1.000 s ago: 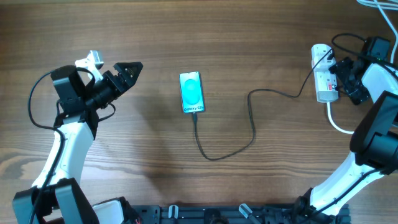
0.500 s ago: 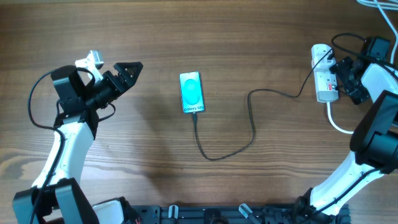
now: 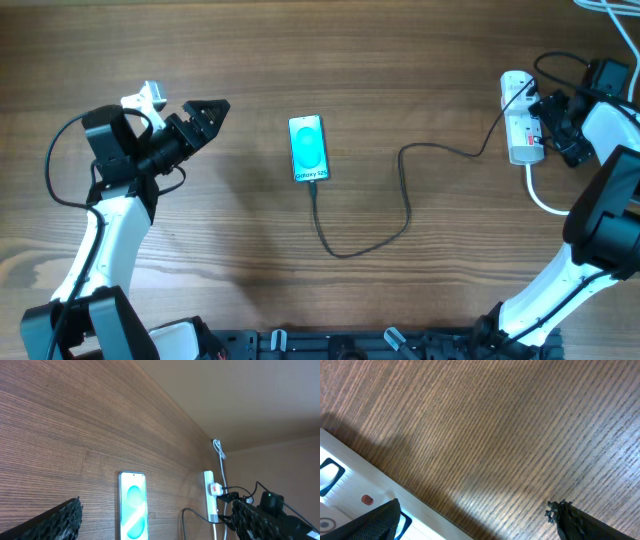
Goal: Plug charger to phone and switch on socket
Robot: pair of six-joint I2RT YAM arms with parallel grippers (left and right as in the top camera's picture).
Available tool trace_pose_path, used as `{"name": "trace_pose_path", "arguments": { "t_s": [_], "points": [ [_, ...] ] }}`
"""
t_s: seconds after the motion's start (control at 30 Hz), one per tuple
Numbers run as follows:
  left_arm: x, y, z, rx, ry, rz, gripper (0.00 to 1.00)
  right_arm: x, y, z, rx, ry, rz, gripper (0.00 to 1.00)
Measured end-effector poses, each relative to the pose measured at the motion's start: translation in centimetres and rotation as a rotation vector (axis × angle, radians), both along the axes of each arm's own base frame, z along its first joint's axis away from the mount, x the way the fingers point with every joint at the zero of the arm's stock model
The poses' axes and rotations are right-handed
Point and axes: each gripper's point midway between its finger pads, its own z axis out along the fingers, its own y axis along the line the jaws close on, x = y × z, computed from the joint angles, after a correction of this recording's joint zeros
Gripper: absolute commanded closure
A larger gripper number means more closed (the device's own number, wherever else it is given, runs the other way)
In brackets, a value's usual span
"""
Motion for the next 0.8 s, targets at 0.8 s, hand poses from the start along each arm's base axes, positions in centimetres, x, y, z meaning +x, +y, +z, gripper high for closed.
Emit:
{"name": "trace_pose_path", "arguments": {
  "t_s": [0.8],
  "points": [
    [0.00,0.00,0.00,0.000,0.000,0.000,0.00,-0.25,0.41,-0.03,0.044,0.003,0.005,0.00]
  ]
}}
